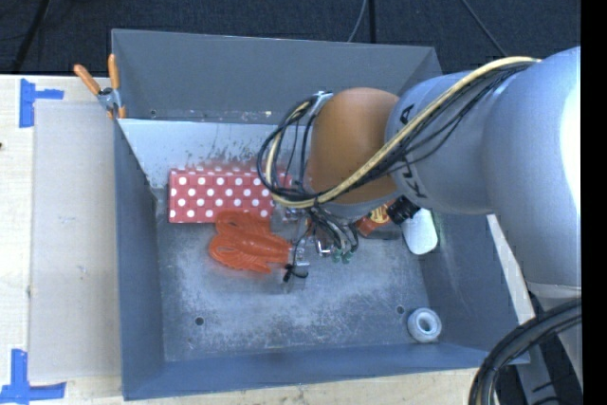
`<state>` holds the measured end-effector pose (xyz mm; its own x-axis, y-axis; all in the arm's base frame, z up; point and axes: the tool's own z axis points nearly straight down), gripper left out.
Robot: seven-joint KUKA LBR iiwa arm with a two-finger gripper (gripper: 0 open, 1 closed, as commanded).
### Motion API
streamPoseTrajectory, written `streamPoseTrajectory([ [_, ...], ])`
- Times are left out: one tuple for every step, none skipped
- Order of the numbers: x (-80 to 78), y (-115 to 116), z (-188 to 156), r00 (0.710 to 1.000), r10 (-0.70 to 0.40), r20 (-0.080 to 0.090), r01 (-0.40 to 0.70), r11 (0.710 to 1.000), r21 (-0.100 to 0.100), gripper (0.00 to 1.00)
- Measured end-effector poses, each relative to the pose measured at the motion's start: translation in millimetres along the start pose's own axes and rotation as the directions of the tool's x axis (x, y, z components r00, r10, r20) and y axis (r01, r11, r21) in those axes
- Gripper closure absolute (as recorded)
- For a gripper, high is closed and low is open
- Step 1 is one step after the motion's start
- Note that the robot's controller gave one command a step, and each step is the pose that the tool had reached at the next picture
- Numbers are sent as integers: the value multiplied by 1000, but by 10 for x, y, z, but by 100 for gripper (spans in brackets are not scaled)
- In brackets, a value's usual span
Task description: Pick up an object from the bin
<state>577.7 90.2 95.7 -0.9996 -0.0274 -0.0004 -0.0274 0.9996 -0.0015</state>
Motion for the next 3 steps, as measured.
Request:
streamPoseTrajectory([
  [201, -139, 255, 997, -82, -10, 82, 997, -4, 100],
  [201, -139, 255, 997, -81, -10, 81, 997, -4, 100],
  [214, -112, -934, 997, -83, -10, 83, 997, -4, 100],
])
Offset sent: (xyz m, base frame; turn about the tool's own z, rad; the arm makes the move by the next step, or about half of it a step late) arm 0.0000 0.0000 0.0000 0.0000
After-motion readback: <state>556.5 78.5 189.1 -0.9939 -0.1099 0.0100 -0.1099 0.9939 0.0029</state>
